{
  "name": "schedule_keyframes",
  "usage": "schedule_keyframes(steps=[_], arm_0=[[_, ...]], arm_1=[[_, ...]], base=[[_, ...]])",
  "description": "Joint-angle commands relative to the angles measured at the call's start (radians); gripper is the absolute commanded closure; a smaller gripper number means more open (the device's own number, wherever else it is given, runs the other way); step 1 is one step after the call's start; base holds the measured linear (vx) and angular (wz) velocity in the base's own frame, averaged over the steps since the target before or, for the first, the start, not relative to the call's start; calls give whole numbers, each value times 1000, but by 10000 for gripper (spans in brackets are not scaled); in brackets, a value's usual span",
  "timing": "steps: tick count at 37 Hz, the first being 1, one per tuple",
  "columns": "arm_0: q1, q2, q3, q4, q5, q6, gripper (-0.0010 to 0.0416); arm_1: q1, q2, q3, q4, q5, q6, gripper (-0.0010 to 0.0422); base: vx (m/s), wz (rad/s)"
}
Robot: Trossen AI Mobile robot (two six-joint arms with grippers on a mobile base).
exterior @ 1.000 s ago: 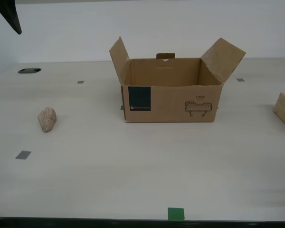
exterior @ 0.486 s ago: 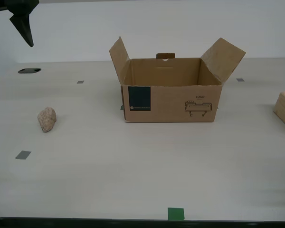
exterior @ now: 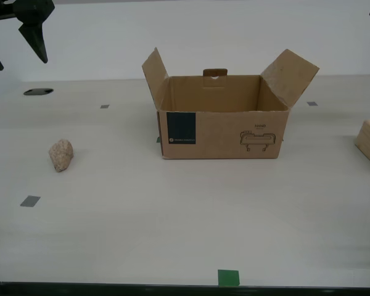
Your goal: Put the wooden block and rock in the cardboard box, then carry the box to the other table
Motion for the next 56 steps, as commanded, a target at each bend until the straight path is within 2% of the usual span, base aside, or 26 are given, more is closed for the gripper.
schedule_keyframes(steps=[1, 17, 31, 47, 56], arm_0=[[0, 0, -20, 17, -2, -5, 12], [5, 3, -70, 85, -2, -14, 26], [27, 177, -76, 98, -2, -49, 48], [34, 259, -74, 153, -2, -66, 16], [36, 312, -75, 160, -2, -67, 17]], arm_1=[[-2, 0, -14, 5, -2, 0, 25], [-13, 0, -130, 84, -2, -13, 25], [-14, 0, -149, 90, -2, -14, 25], [-14, 0, -150, 106, -2, -14, 25], [-18, 0, -151, 121, -2, -14, 25]], base=[[0, 0], [0, 0], [0, 0], [0, 0], [0, 0]])
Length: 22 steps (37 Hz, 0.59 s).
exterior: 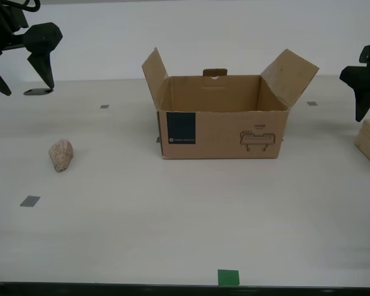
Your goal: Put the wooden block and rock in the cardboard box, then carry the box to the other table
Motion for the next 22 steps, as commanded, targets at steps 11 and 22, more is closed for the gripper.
schedule_keyframes(steps=[11, 22], arm_0=[[15, 85, -1, 21, -1, -9, 16], [22, 118, -1, 56, 0, -12, 17]], arm_1=[[-4, 0, -21, 16, -2, -2, 25], [-6, 0, -65, 43, -2, -11, 25]], base=[[0, 0], [0, 0]])
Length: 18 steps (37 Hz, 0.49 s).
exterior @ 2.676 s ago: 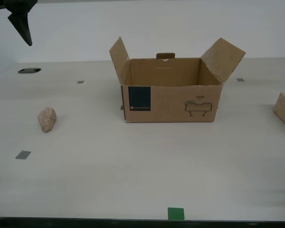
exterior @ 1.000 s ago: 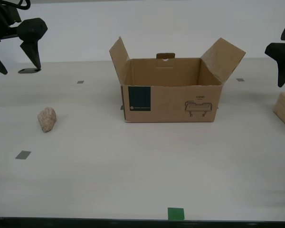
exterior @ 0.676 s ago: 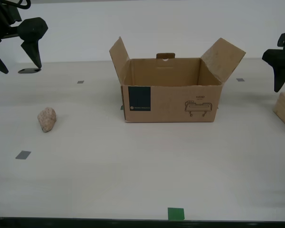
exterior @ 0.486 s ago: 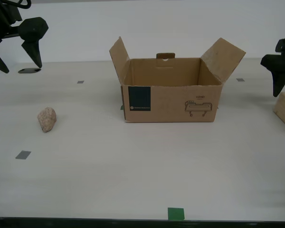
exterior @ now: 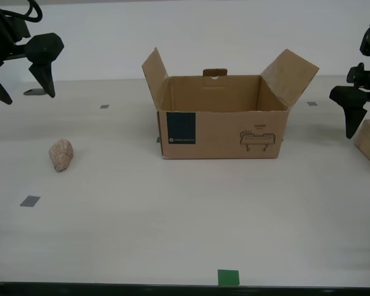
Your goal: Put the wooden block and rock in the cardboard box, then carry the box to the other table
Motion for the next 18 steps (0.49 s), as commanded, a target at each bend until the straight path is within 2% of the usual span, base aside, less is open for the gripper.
schedule_keyframes(steps=[1, 7, 18], arm_0=[[1, 8, 0, 3, 0, -4, 17], [4, 10, 0, 5, 0, -3, 16], [6, 10, 0, 5, 0, -3, 16]], arm_1=[[-5, 0, -10, 19, -2, -14, 25], [-16, 0, -37, 100, -2, -15, 25], [-58, 0, -86, 151, -2, -67, 25]], base=[[0, 0], [0, 0], [0, 0]])
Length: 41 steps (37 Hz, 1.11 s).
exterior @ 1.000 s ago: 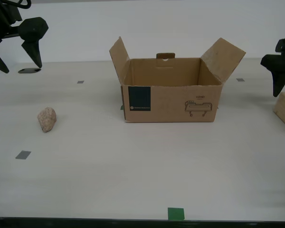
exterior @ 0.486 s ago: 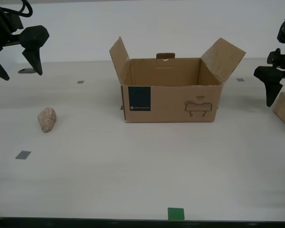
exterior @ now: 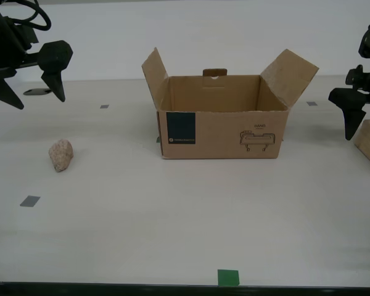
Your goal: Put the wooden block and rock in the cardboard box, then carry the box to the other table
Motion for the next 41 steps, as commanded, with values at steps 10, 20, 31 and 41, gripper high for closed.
schedule_keyframes(steps=[10, 20, 31, 41], arm_0=[[3, 0, 0, -1, 0, -3, 16], [5, 0, 0, 3, 0, -3, 17], [6, 0, 0, 10, 0, -3, 17], [6, 0, 0, 13, 0, -3, 17]], arm_1=[[-33, 0, -19, 24, -20, -36, 25], [-34, 0, -101, 166, -44, -34, 25], [-34, 0, -223, 370, -46, -60, 25], [-34, 0, -293, 461, -47, -61, 25]], base=[[0, 0], [0, 0], [0, 0], [0, 0]])
